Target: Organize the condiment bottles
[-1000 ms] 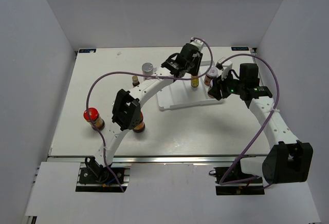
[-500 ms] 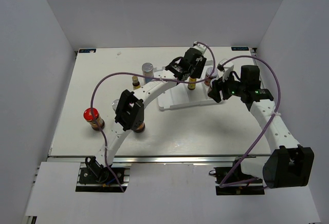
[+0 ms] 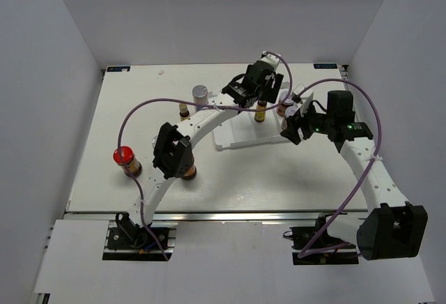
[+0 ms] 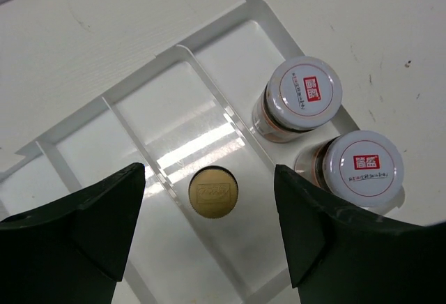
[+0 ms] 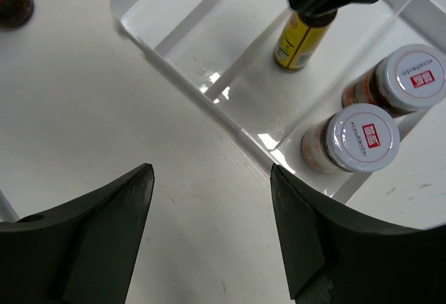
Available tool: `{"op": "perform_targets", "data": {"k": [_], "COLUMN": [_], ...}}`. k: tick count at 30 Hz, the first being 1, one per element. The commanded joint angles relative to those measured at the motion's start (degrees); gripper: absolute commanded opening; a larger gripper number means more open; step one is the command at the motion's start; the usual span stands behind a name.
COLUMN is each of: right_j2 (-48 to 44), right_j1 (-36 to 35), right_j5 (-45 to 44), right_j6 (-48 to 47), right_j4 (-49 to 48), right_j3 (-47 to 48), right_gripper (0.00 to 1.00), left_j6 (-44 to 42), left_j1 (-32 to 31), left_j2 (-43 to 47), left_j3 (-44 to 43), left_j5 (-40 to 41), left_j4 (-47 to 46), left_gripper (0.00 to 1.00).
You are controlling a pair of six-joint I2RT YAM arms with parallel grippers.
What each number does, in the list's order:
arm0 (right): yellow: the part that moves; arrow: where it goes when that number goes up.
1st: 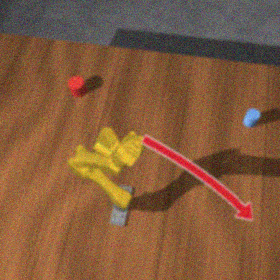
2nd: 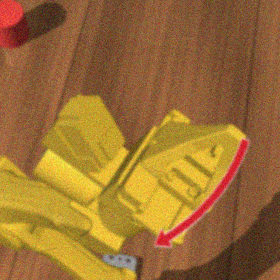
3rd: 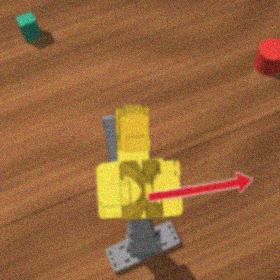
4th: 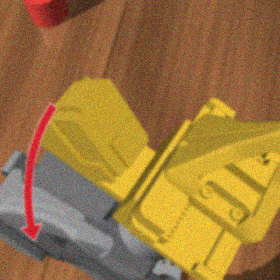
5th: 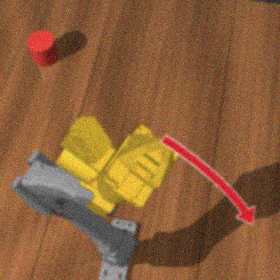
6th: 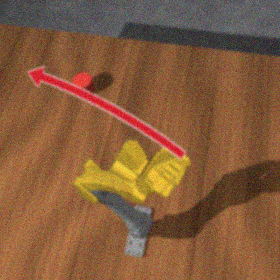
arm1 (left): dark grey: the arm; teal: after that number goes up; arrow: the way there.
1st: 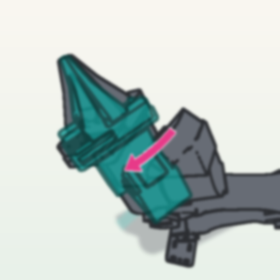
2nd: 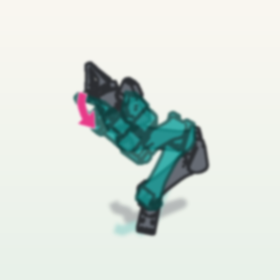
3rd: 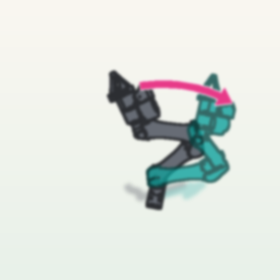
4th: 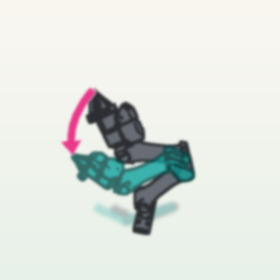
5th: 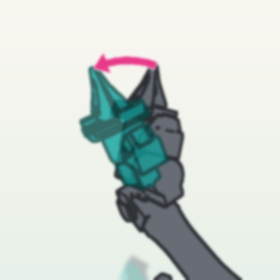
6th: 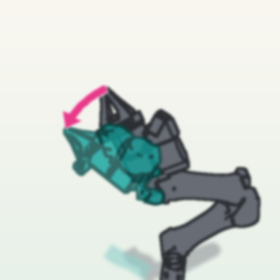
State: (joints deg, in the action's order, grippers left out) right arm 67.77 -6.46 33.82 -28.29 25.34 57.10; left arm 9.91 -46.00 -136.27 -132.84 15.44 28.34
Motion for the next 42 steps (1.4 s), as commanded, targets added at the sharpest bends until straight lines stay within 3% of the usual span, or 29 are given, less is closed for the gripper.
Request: {"op": "perform_targets", "data": {"k": [1,9,13,18,24,30,34,42], "right_j2": [-0.89,1.75,5.26,12.73,27.05,39.7,47.18,57.12], "right_j1": [-0.66,-10.75,-17.95,-30.24,-38.53,-40.83,-40.74,-41.44], "right_j5": [5.81,-0.68,-5.6,-14.38,-23.36,-27.4,-29.09,-31.62], "right_j6": [-6.15,-3.71,3.31,12.89,23.9,26.0,27.85,31.11], "right_j4": [2.6,0.5,-3.89,-8.27,-10.84,-14.8,-14.18,-16.45], "right_j3": [1.26,3.8,7.22,15.66,27.52,37.27,46.77,55.31], "right_gripper": [0.73,0.72,0.71,0.73,0.76,0.76,0.76,0.75], "left_j6": [0.46,2.74,5.89,11.61,19.52,26.73,28.93,30.34], "left_j1": [-0.15,1.0,3.01,5.3,5.57,5.57,5.57,5.57], "left_j2": [11.63,25.68,35.44,51.34,64.79,72.1,74.48,76.06], "left_j3": [-1.99,5.73,16.34,28.31,39.13,45.73,46.0,45.82], "left_j5": [3.1,9.16,14.17,19.71,22.78,23.58,24.37,25.34], "left_j4": [0.74,9.18,14.37,20.79,25.97,29.14,32.21,35.29], "left_gripper": [0.84,0.85,0.83,0.84,0.88,0.88,0.88,0.89]}}
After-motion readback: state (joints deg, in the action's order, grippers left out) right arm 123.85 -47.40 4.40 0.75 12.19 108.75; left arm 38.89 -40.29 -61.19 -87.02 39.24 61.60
